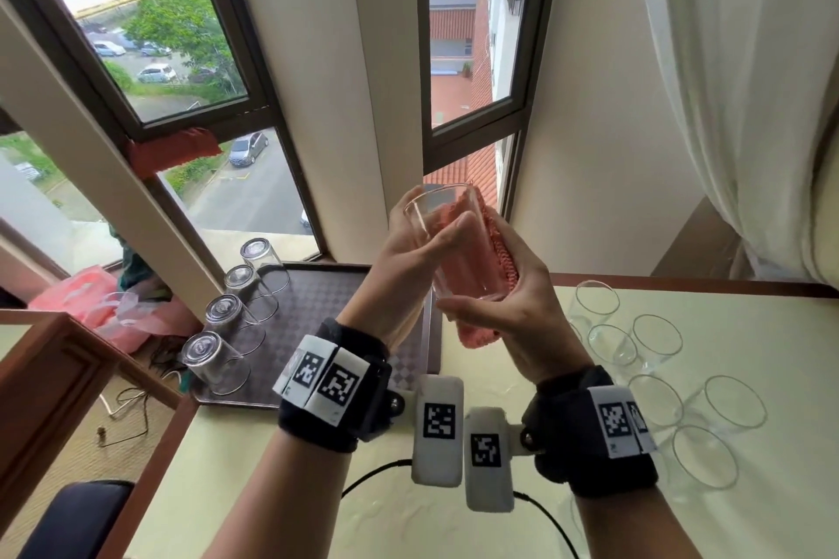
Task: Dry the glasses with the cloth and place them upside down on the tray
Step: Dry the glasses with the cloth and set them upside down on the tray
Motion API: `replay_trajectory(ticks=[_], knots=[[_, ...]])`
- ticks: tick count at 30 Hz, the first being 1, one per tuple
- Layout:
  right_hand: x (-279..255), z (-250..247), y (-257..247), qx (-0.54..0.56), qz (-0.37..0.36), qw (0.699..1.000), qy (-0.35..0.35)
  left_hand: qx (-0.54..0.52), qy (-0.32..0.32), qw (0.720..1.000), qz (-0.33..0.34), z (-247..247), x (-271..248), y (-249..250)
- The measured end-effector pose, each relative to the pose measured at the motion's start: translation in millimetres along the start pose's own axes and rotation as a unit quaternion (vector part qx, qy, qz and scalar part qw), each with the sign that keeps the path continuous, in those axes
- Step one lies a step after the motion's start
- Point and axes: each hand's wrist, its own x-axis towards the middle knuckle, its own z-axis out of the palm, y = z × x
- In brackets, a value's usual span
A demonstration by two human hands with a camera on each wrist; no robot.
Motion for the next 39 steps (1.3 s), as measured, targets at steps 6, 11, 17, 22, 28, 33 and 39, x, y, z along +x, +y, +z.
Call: replay_trajectory(ticks=[6,11,17,22,28,33,39], knots=[[-0.5,1.7,-4.1,0.048,0.015,0.999,0.007,0.014,-0.02,1.0,-0.001,-6.6,-5.8,-2.2],[3.5,0.8,-4.0,-0.183,-0.056,0.981,0.024,0.014,0.018,1.0,0.003,-8.0,-3.2,-2.2],[3.4,-3.0,-9.6,-0.105,-0.014,0.994,-0.014,-0.002,-0.002,1.0,0.022,6.0,-6.5,-0.9],[-2.1,-3.2,0.6,0.03,0.036,0.999,-0.009,-0.021,-0.013,1.0,-0.006,2.1,-9.9,-10.2],[0.1,4.6,0.2,-0.199,-0.042,0.978,0.037,0.01,0.012,1.0,-0.007,-5.7,-2.1,-7.8],[-1.8,8.0,-16.7,-0.052,-0.006,0.999,-0.002,-0.015,0.002,1.0,0.011,9.3,-11.0,4.3],[-2.5,4.6,-22.1,0.057,0.027,0.998,-0.025,-0.026,-0.023,0.999,0.03,2.2,-15.7,4.4]])
